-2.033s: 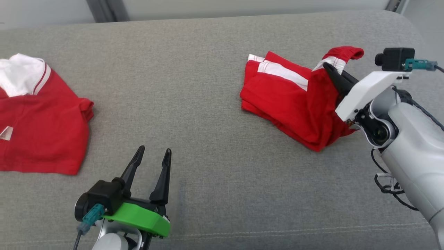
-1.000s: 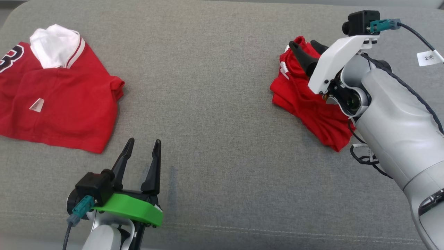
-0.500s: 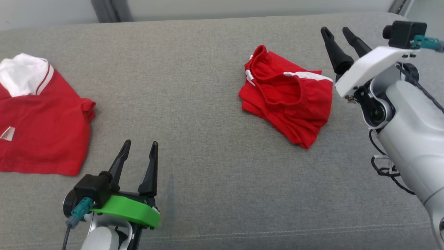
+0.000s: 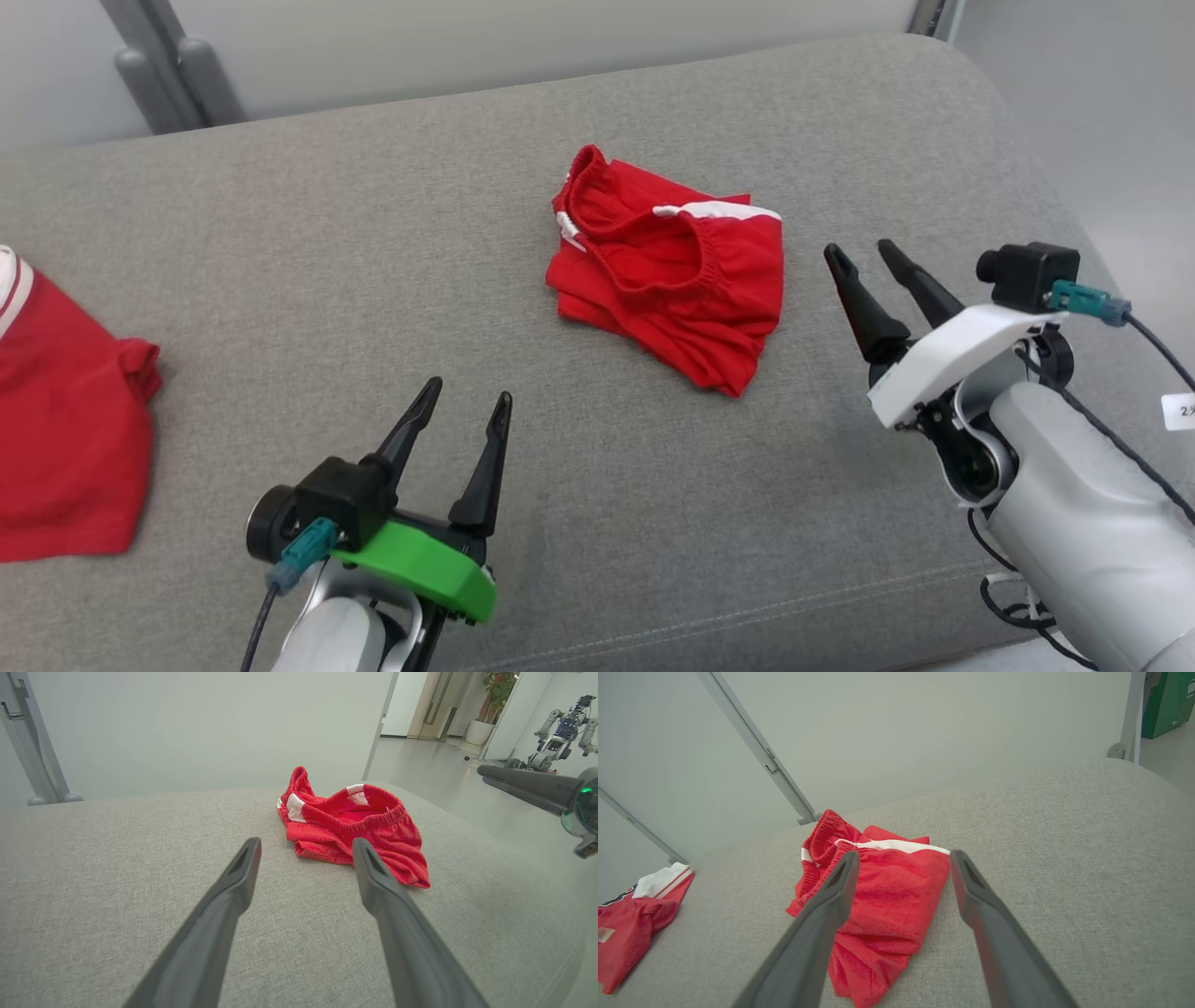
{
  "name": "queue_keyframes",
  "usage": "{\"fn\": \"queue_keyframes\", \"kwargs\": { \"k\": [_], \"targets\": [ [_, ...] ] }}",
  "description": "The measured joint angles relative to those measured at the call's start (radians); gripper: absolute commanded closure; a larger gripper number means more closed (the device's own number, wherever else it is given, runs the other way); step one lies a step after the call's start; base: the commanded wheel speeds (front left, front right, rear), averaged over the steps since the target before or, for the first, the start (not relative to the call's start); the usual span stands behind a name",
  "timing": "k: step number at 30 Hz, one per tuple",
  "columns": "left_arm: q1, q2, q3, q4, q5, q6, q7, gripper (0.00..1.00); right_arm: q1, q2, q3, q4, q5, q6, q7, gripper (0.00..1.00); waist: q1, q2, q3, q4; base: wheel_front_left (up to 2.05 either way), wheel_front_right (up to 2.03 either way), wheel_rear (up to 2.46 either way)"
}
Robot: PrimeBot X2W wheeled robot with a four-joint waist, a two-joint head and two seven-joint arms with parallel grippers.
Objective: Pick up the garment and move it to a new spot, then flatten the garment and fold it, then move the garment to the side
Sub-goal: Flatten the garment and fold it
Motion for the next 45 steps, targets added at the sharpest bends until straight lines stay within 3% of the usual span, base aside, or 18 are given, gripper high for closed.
{"fn": "queue_keyframes", "kwargs": {
  "k": [3,12,19,41,42,44,45],
  "targets": [
    [-0.053,0.000,-0.042,0.015,-0.012,0.000,0.010,0.00,0.056,-0.002,-0.006,-0.041,-0.044,0.000,0.000,0.00,0.0000,0.0000,-0.010,-0.037,0.00,0.00,0.00],
    [-0.195,-0.002,-0.139,0.059,-0.066,0.000,0.085,0.00,0.108,-0.019,-0.153,-0.206,-0.131,-0.002,0.000,0.00,0.0000,0.0000,-0.007,-0.108,0.00,0.00,0.00],
    [-0.317,-0.004,-0.165,0.127,-0.095,0.000,0.164,0.00,0.149,-0.002,-0.211,-0.286,-0.190,-0.011,0.000,0.00,0.0000,0.0000,0.031,-0.153,0.00,0.00,0.00],
    [-0.554,-0.005,-0.268,0.386,-0.106,0.000,0.251,0.00,0.238,0.081,-0.364,-0.390,-0.297,-0.010,0.000,0.00,0.0000,0.0000,0.180,-0.292,0.00,0.00,0.00],
    [-0.560,-0.005,-0.272,0.391,-0.108,0.000,0.250,0.10,0.241,0.085,-0.368,-0.392,-0.301,-0.010,0.000,0.00,0.0000,0.0000,0.182,-0.293,0.00,0.00,0.00],
    [-0.572,-0.005,-0.292,0.404,-0.114,0.000,0.245,0.55,0.250,0.092,-0.380,-0.394,-0.306,-0.009,0.000,0.00,0.0000,0.0000,0.182,-0.292,0.00,0.00,0.00],
    [-0.576,-0.006,-0.300,0.410,-0.121,0.000,0.241,0.71,0.257,0.092,-0.387,-0.396,-0.311,-0.009,0.000,0.00,0.0000,0.0000,0.181,-0.290,0.00,0.00,0.00]
  ]
}}
